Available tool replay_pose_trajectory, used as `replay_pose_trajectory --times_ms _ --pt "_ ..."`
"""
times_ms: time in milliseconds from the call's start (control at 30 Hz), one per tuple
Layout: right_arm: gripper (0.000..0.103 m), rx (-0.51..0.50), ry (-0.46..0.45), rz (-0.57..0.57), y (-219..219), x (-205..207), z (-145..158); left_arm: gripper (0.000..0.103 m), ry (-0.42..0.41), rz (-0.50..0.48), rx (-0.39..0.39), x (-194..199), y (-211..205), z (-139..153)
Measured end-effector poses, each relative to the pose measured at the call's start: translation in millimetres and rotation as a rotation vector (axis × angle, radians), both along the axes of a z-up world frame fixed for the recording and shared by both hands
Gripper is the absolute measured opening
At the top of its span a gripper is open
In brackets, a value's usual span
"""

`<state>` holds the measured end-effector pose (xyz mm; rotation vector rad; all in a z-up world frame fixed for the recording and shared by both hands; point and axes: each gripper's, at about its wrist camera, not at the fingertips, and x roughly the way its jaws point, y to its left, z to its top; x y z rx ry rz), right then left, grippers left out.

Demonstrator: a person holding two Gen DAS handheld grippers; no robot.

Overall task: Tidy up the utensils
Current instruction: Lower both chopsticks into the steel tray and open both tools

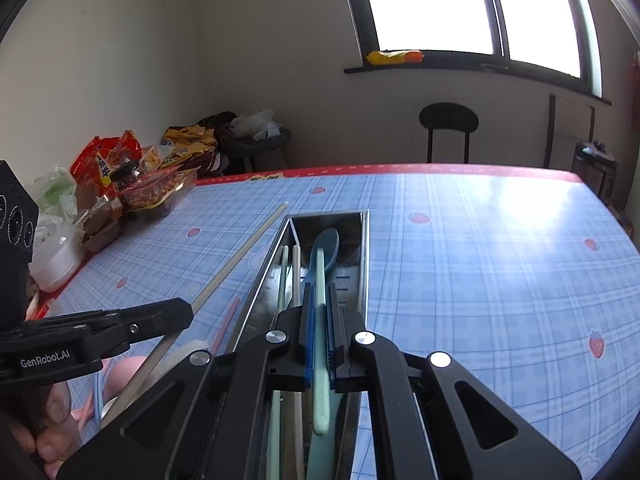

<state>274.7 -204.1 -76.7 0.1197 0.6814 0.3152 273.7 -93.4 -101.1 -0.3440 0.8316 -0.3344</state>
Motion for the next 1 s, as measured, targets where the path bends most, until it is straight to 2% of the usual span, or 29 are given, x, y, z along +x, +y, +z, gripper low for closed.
replay_pose_trajectory --times_ms 233,500,567,633,700,933,1000 --pt "0.006 0.041 0.127 0.041 2 11 -24 0.010 0.040 0.033 -0.034 10 -4 -9" --pt "0.008 0.060 0.149 0.057 2 13 -22 0.010 0.051 0.054 -0.019 14 -16 -14" --pt "0.017 0.054 0.144 0.035 -1 12 -20 0.010 0.060 0.066 -0.020 15 -18 -16" --pt "0.035 0.046 0.134 0.014 -6 12 -15 0.010 0.071 0.080 -0.023 17 -20 -18" --pt "0.043 0.036 0.124 -0.004 -9 11 -11 0.010 0.082 0.089 -0.019 20 -24 -21" --pt "0.057 0.042 0.119 -0.073 -30 11 -6 0.011 0.103 0.066 -0.006 38 -36 -26" --pt "0.058 0.046 0.116 -0.079 -34 10 -4 0.020 0.078 0.063 -0.005 37 -34 -19"
